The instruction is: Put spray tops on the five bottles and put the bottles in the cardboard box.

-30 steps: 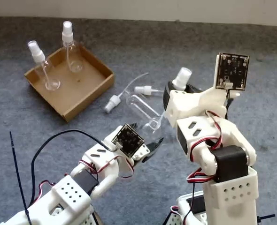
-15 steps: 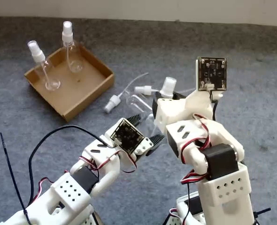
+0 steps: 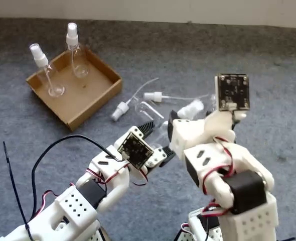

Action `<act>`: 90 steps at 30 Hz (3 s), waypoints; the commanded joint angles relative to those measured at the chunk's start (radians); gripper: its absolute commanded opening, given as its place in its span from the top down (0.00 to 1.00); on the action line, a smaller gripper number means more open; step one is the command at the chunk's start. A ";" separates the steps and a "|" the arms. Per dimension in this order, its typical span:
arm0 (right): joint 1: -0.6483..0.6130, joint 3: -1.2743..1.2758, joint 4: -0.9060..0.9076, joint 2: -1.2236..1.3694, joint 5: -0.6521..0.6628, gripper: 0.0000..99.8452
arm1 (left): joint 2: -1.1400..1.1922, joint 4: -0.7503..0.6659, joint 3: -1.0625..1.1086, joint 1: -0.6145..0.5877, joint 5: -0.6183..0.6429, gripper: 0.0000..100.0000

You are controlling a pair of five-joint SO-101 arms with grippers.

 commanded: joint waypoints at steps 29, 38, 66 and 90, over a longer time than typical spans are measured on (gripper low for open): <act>0.219 0.166 -0.074 -0.094 0.118 0.80 | -0.024 -0.127 -0.077 -0.292 -0.005 0.91; 0.217 0.496 -0.397 -0.096 0.120 0.99 | -0.024 -0.129 -0.140 -0.344 -0.005 0.91; -0.074 0.809 -0.734 -0.096 0.120 1.00 | 0.183 0.068 -0.490 -0.337 0.172 0.91; -0.154 1.199 -1.500 -0.096 0.245 1.00 | 0.536 -0.192 -0.522 -0.220 0.285 0.91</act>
